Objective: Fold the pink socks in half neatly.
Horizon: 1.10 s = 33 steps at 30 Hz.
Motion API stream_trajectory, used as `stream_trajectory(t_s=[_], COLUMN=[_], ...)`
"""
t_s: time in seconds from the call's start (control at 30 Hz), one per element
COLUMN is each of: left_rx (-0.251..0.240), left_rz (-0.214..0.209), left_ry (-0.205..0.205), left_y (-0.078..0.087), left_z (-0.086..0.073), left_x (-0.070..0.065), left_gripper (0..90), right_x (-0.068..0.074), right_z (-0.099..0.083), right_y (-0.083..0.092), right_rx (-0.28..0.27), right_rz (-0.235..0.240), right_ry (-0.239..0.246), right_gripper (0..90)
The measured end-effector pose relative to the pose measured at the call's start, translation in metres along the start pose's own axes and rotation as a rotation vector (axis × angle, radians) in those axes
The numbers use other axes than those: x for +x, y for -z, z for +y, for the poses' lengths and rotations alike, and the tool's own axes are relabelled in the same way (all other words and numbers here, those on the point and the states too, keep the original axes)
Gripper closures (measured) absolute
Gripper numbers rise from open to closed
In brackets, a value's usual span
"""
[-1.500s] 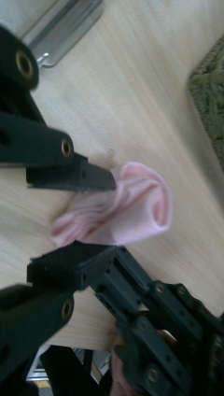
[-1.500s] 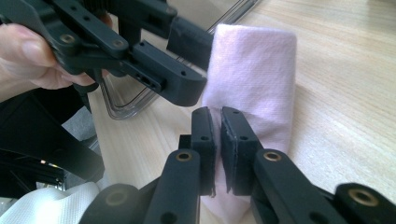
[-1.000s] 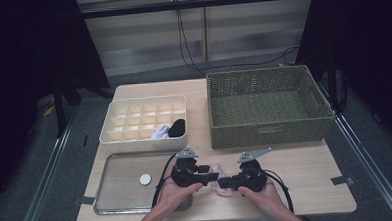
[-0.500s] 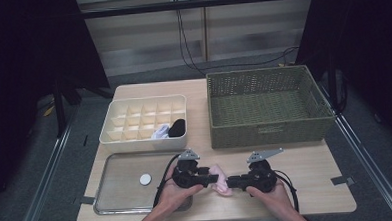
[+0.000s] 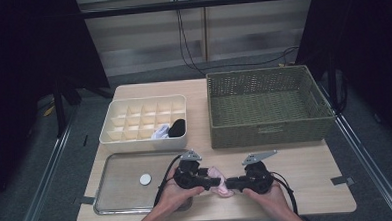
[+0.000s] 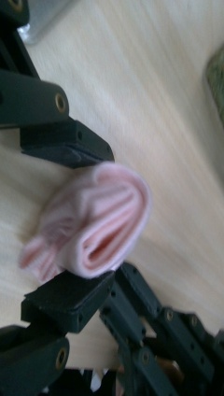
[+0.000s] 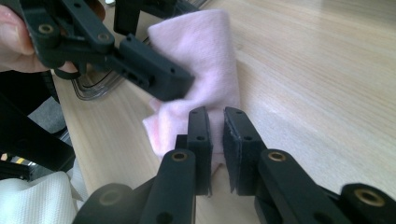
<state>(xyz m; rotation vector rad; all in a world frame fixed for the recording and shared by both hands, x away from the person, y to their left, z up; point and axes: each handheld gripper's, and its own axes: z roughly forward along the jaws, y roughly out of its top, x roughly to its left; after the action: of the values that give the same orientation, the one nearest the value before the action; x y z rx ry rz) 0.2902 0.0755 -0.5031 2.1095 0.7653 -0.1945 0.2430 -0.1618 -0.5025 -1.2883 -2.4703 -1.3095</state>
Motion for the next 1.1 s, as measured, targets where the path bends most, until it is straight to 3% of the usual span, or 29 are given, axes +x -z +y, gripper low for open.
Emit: stream_trajectory(t_s=[0.07,0.17,0.23,0.27,0.57,1.1], left_rx=[0.011,0.016,0.016,0.013,-0.003,-0.041], left_rz=[-0.004,-0.042,-0.047,-0.054,-0.057,-0.045], left_ry=[-0.012,0.012,0.006,-0.004,-0.016,-0.061], left_y=[0.000,0.000,0.001,0.001,0.003,0.014], left_z=[0.000,0.000,0.000,0.000,-0.001,0.002], left_x=[-0.001,0.002,0.002,0.001,-0.003,-0.009], left_gripper=[40.3,45.9,48.9,54.3,64.5,68.1], right_x=[0.002,0.003,0.003,0.002,-0.001,-0.003], right_z=[0.001,0.001,0.001,0.001,0.002,0.005], right_y=[-0.002,-0.002,-0.002,-0.003,-0.006,-0.010], right_rx=[0.002,0.000,0.000,-0.002,-0.022,-0.054], right_rz=[-0.005,-0.005,-0.005,-0.003,0.013,0.013], right_ry=[0.014,0.015,0.017,0.018,0.007,0.004], right_gripper=[81.2,81.3,81.3,81.5,81.6,78.3])
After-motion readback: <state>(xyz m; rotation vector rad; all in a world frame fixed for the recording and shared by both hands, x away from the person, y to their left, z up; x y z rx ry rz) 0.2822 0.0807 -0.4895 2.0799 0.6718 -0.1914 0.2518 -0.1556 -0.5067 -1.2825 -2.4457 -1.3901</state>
